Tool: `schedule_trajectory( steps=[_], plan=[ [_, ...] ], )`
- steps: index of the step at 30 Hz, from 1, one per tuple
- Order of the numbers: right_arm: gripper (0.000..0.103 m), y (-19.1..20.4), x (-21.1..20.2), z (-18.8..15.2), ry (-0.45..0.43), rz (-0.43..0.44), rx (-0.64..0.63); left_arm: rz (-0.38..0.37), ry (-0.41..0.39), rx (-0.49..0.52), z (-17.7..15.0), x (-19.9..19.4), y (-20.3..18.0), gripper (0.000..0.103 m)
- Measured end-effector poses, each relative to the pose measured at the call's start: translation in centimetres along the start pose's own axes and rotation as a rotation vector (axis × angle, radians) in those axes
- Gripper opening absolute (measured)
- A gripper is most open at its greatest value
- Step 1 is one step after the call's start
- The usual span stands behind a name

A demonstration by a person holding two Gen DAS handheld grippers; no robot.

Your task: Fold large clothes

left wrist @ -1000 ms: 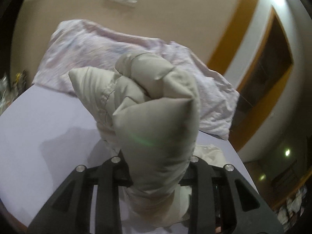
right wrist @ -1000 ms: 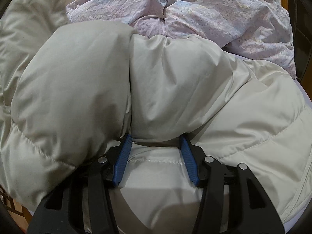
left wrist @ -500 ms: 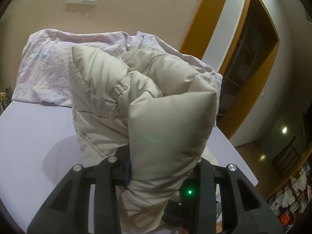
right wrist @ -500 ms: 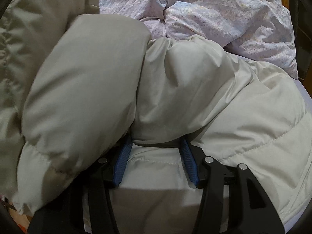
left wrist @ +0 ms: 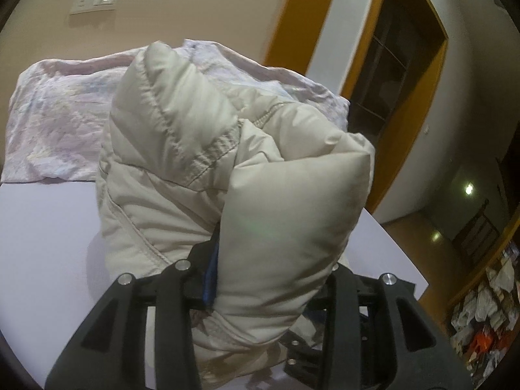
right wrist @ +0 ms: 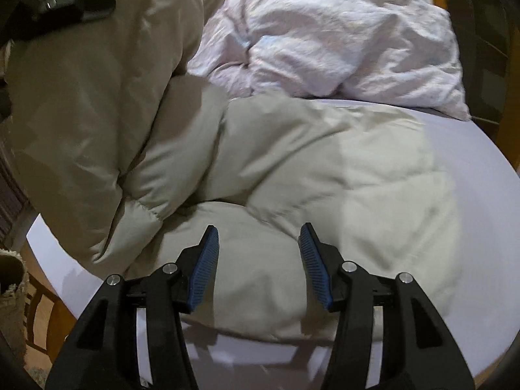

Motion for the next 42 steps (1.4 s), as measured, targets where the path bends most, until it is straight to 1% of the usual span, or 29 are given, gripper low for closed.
schedule_trajectory(
  steps=[5,8,12,14,15,17,19,21,23,25,26,28,30,33,36,38,39,42],
  plan=[
    [0.055,-3.3,-1.1,-0.9,-0.010,-0.026,0.080,-0.045,0.047,0.044,-0.5,2.1,-3.1,0.038],
    [0.054,-5.1,-1.3,-1.5,-0.010,0.002,0.136,-0.085,0.087,0.065,-0.7,3.7,-4.9,0.038],
    [0.052,-6.8,-1.8,-1.8,-0.028,0.034,0.190,-0.141,0.161,0.091,-1.5,6.4,-7.4,0.039],
    [0.052,-7.4,-2.0,-1.9,-0.039,0.030,0.211,-0.174,0.213,0.097,-2.1,8.1,-8.7,0.039],
    [0.052,-7.7,-2.1,-2.0,-0.044,0.035,0.224,-0.190,0.236,0.095,-2.3,8.9,-9.0,0.040],
    [0.052,-8.6,-2.4,-2.4,-0.057,0.019,0.245,-0.233,0.290,0.084,-2.7,10.2,-9.5,0.040],
    [0.052,-9.3,-2.6,-2.9,-0.063,0.043,0.273,-0.279,0.330,0.081,-3.0,10.7,-9.8,0.042],
    [0.052,-9.7,-2.6,-3.1,-0.063,0.057,0.290,-0.318,0.349,0.090,-3.0,10.5,-10.1,0.047],
    [0.052,-9.9,-2.5,-3.2,-0.059,0.058,0.298,-0.386,0.359,0.082,-2.8,9.7,-10.3,0.070],
    [0.052,-10.0,-2.4,-3.0,-0.056,0.057,0.298,-0.434,0.343,0.078,-2.4,8.2,-10.4,0.079],
    [0.052,-9.9,-2.3,-3.0,-0.056,0.054,0.297,-0.436,0.330,0.087,-2.2,7.5,-10.3,0.081],
    [0.052,-10.0,-2.3,-2.9,-0.056,0.050,0.295,-0.439,0.300,0.100,-1.7,6.0,-10.1,0.083],
    [0.052,-10.0,-2.3,-2.8,-0.055,0.051,0.298,-0.422,0.276,0.104,-1.2,4.9,-9.4,0.083],
    [0.052,-10.1,-2.3,-2.8,-0.053,0.055,0.303,-0.343,0.220,0.090,-0.5,3.5,-7.2,0.085],
    [0.052,-10.2,-2.3,-2.8,-0.050,0.052,0.303,-0.282,0.198,0.051,-0.2,2.7,-4.9,0.085],
    [0.052,-10.0,-2.5,-3.0,-0.049,0.052,0.303,-0.191,0.167,0.038,0.3,2.6,-3.3,0.085],
    [0.052,-10.0,-2.5,-3.0,-0.048,0.054,0.306,-0.121,0.145,0.036,0.6,2.7,-1.9,0.085],
    [0.052,-10.4,-2.6,-2.9,-0.049,0.057,0.315,0.014,0.114,0.026,1.4,3.2,0.9,0.085]
  ],
)
Point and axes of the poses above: each gripper's, at about its wrist camera, not at the fingertips, and x roughly the way its jaws point, y to its left, z to its top, the point moved 7 cm from there along x, roughly the way its jaws point, and after that the axes turned 12 degrees about y, right-handed, at the moved point
